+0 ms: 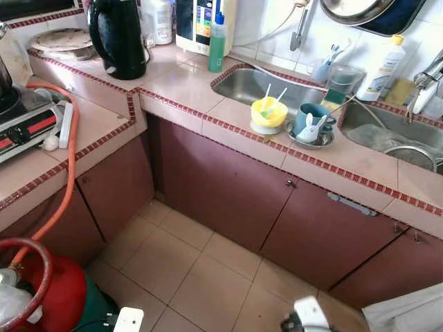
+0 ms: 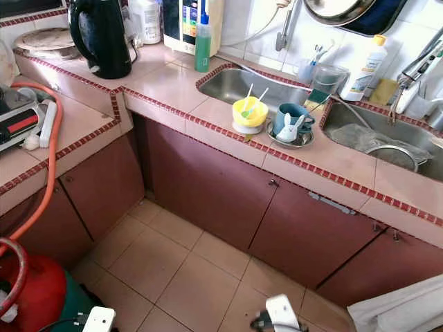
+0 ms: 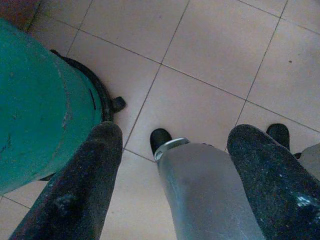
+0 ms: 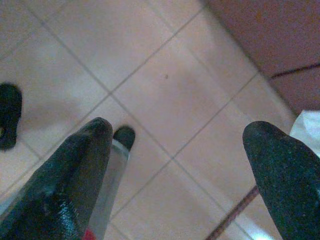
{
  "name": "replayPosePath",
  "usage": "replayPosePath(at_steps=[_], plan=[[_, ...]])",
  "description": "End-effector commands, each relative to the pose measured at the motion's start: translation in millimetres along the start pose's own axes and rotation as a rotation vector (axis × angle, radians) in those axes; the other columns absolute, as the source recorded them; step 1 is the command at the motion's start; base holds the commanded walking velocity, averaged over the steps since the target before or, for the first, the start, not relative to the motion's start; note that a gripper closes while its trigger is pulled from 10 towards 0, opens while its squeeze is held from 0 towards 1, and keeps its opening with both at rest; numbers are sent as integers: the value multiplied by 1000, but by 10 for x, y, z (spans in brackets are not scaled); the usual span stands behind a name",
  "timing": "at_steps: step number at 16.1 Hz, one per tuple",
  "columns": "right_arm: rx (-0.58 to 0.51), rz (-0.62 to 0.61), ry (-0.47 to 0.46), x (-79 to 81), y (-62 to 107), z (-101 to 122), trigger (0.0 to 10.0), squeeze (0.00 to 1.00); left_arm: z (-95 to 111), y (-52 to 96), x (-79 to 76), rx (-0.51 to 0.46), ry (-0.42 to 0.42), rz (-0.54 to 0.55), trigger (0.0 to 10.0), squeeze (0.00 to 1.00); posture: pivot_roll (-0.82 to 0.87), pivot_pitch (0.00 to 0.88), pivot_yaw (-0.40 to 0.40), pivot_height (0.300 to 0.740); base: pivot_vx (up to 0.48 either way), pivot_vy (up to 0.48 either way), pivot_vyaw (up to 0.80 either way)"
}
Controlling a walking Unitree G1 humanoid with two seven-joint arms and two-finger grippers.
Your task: Kitchen organization
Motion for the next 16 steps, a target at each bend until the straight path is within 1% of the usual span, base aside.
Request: replayPosePath(at_steps=[1,2,3,4,5,6,7,9,10,11,12,13,14,15,16], plan=[[-58,-30,-27,-90,-16,165,10000,1000,110,-26,-33,-37,12,-16,10000,659,85,0,-114,740,0,0,0],[-99,-5,-56,-74,-36,298,10000,1000,259,-49,-9,-86,13,-18,10000,0,84,0,-113,740,0,0,0],[-137,7,-51,-61,-50,420,10000,443,433,-68,17,-145,-1,-19,10000,0,84,0,-113,740,0,0,0],[-190,24,-40,-38,-63,586,10000,0,678,-79,58,-231,-6,-23,10000,0,82,0,-111,740,0,0,0],[-212,30,-38,-30,-65,648,10000,0,762,-78,71,-262,-9,-25,10000,0,80,0,-108,740,0,0,0],[-283,12,-28,-45,-62,839,10000,0,957,-59,100,-349,-15,-30,10000,0,75,0,-100,740,0,0,0],[-315,8,-26,-49,-56,916,10000,0,1018,-50,110,-379,-20,-27,10000,0,75,0,-100,740,0,0,0],[-484,40,-60,-10,-4,1317,10000,0,1293,23,121,-534,-26,-19,10000,0,62,0,-93,740,0,0,0],[-583,68,-78,24,49,1523,10000,0,1426,77,103,-620,-11,-23,10000,0,62,0,-93,740,0,0,0],[-653,89,-99,43,97,1657,10000,0,1516,131,112,-683,9,-16,10000,0,64,0,-94,740,0,0,0],[-749,98,-92,53,180,1819,10000,0,1642,237,123,-780,17,-10,10000,0,63,0,-93,740,0,0,0],[-805,91,-74,50,237,1900,10000,0,1723,321,119,-847,-1,-8,10000,0,63,0,-94,740,0,0,0],[-885,71,-53,30,331,2004,10000,0,1832,443,96,-924,-35,-20,10000,0,65,0,-98,740,0,0,0],[-939,86,-57,17,407,2089,10000,0,1944,547,102,-970,-9,-24,10000,0,66,0,-100,740,0,0,0],[-980,101,-56,3,475,2162,10000,0,2042,660,95,-1022,-19,-37,10000,0,67,0,-103,740,0,0,0]])
Point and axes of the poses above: a point about 5 cm out from each wrist's last joint towards the gripper, its own y axis pointing back from the gripper into the wrist, its own z axis along the axis of the wrist's last joint, x = y × z, the point moved 2 cm from there along -y, pointing out of the wrist towards the gripper
